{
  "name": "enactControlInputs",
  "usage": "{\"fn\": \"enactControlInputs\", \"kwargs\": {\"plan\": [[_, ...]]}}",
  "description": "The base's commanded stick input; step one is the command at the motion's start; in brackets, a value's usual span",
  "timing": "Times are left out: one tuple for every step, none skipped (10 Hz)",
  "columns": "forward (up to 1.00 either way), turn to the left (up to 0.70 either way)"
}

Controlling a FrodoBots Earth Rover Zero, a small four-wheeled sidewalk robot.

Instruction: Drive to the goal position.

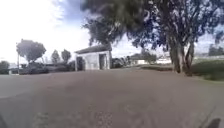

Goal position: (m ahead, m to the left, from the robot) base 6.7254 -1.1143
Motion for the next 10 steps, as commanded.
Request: {"fn": "enactControlInputs", "kwargs": {"plan": [[0.7,0.0],[0.7,0.0],[0.7,-0.1],[0.7,-0.15],[0.7,-0.2],[0.7,-0.2],[0.7,-0.2],[0.7,-0.19],[0.7,-0.18],[0.7,-0.17]]}}
